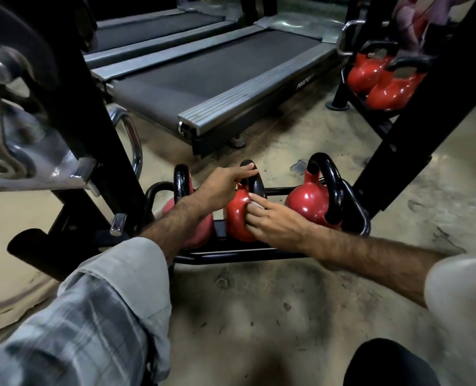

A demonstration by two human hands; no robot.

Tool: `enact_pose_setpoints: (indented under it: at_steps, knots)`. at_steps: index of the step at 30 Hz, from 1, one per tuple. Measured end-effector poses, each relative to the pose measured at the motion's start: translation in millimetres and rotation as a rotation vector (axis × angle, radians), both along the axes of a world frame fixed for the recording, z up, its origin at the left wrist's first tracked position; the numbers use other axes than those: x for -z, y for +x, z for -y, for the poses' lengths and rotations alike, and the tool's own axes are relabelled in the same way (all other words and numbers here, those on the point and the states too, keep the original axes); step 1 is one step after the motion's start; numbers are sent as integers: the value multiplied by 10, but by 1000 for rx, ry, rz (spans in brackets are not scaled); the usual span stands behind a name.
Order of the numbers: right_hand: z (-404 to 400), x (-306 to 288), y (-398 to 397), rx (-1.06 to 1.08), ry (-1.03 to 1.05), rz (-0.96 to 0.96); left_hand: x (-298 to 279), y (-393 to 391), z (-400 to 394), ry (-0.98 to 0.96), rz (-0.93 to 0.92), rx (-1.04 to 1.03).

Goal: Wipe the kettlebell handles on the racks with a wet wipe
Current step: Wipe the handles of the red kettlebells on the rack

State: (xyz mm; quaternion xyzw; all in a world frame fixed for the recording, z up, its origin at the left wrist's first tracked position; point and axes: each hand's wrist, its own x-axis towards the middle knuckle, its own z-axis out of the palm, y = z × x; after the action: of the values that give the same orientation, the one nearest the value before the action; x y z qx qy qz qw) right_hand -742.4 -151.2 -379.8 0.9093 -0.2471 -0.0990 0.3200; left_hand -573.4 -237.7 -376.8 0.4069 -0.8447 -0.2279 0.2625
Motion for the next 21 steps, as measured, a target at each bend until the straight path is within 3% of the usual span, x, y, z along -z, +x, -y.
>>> enact_pose_setpoints:
  at_steps: [4,10,16,21]
  knots:
    - [46,-33,176,153,113,-127,46,-15,34,10,-39,-7]
    - [-48,36,-138,-85,-8,73,15,-7,-10,-23,-13,-5]
    - [174,-30,142,79,114,-6,-20,-43,-53,21,-29,-14]
    - [106,108,-269,-108,119,306,-37,-33,-92,35,-37,-5]
